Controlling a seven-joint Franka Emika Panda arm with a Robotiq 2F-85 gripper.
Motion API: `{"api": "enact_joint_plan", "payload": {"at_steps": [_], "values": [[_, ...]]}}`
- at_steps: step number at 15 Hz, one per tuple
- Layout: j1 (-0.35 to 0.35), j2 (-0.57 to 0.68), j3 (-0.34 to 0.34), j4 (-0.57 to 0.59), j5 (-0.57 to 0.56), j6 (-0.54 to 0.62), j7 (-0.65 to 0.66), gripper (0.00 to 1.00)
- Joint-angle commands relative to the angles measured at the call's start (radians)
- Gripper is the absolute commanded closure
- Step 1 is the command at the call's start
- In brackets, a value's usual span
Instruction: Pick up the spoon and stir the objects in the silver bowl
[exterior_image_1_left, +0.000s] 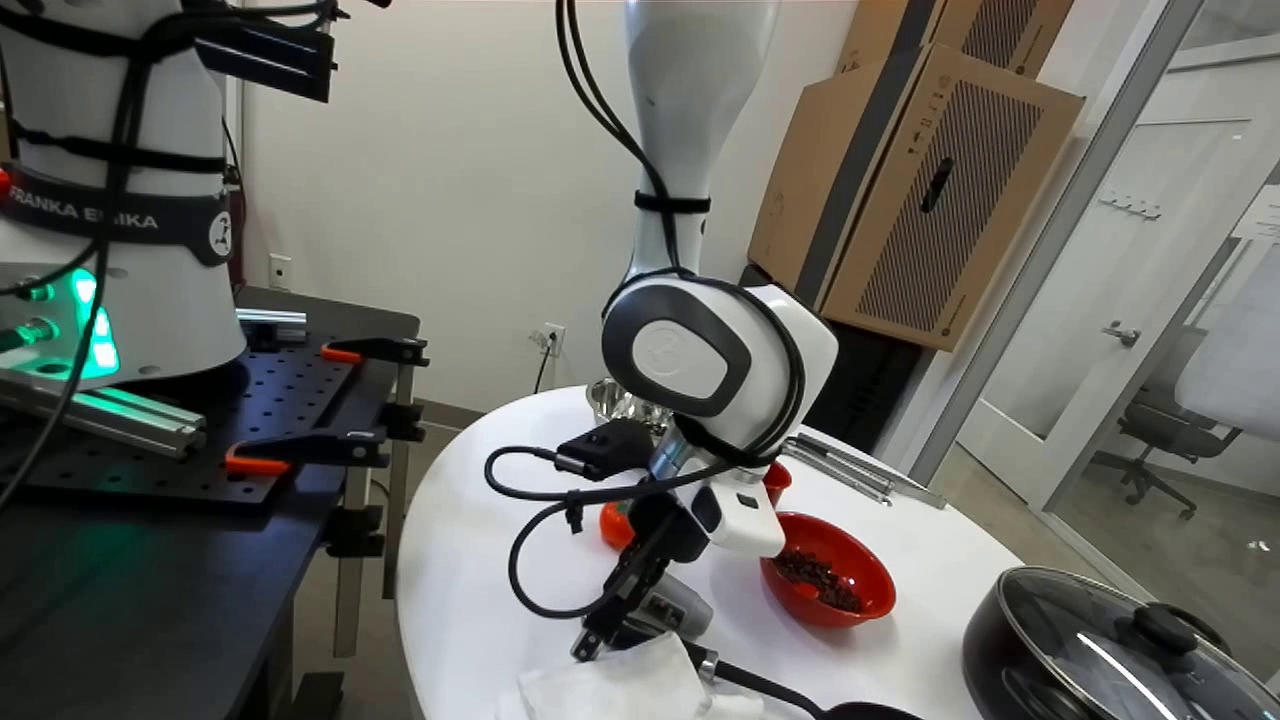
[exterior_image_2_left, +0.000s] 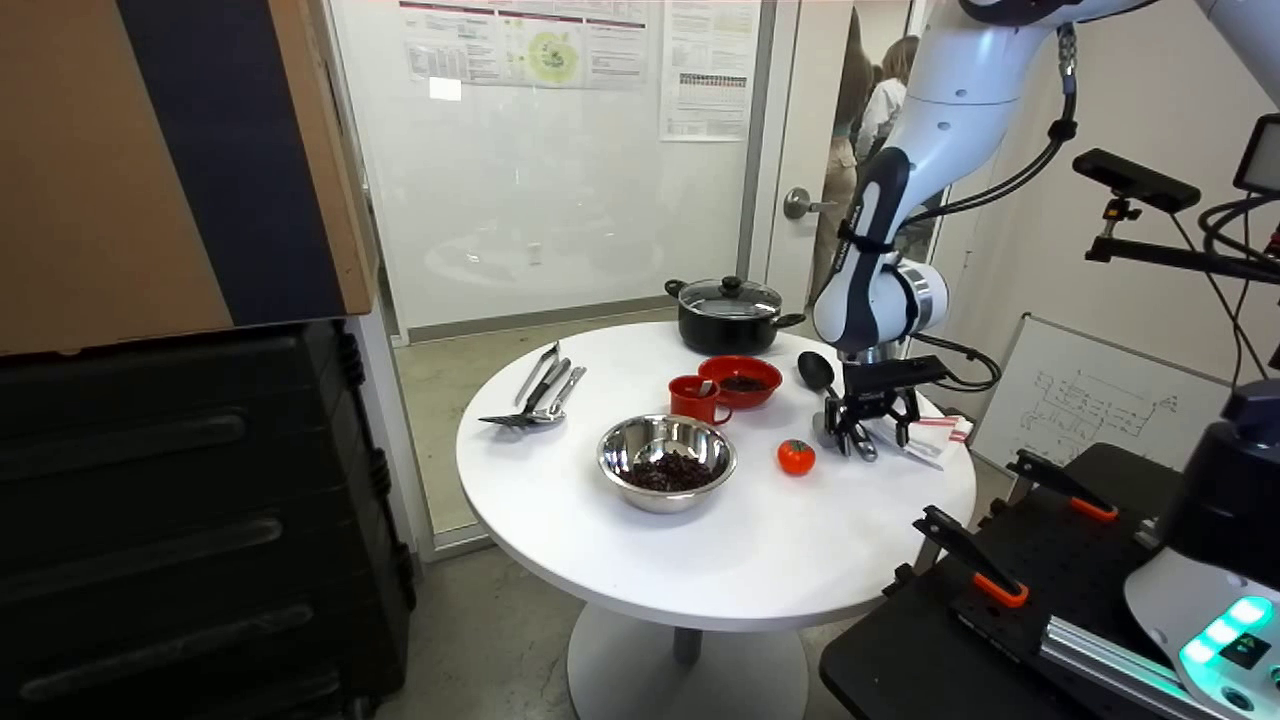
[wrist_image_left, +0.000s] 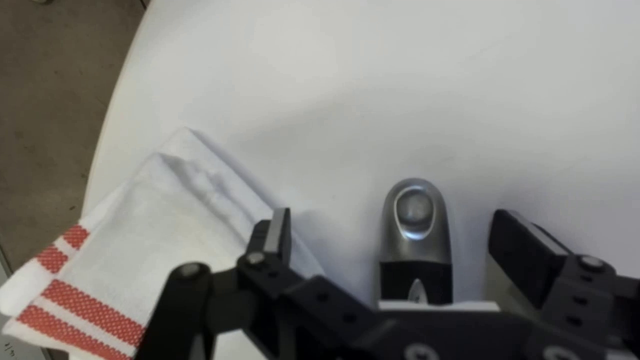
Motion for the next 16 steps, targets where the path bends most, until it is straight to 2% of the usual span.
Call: {"api": "enact_joint_plan", "payload": {"at_steps": [1, 5, 9, 10, 12, 16], "values": [[-0.079, 0.022, 0.054, 0.036, 0.059, 0.005, -0.093, 0.0], [-0.143, 0.026, 0.087, 0.064, 0.097, -0.002, -0.15, 0.0], [-0.175, 0.033, 0.103, 0.093, 0.115, -0.007, -0.181, 0.01], [-0.18, 0.036, 0.107, 0.098, 0.117, -0.008, -0.185, 0.25], [-0.185, 0.041, 0.116, 0.104, 0.12, -0.01, -0.191, 0.29], [-0.182, 0.043, 0.128, 0.104, 0.127, -0.005, -0.193, 0.62]]}}
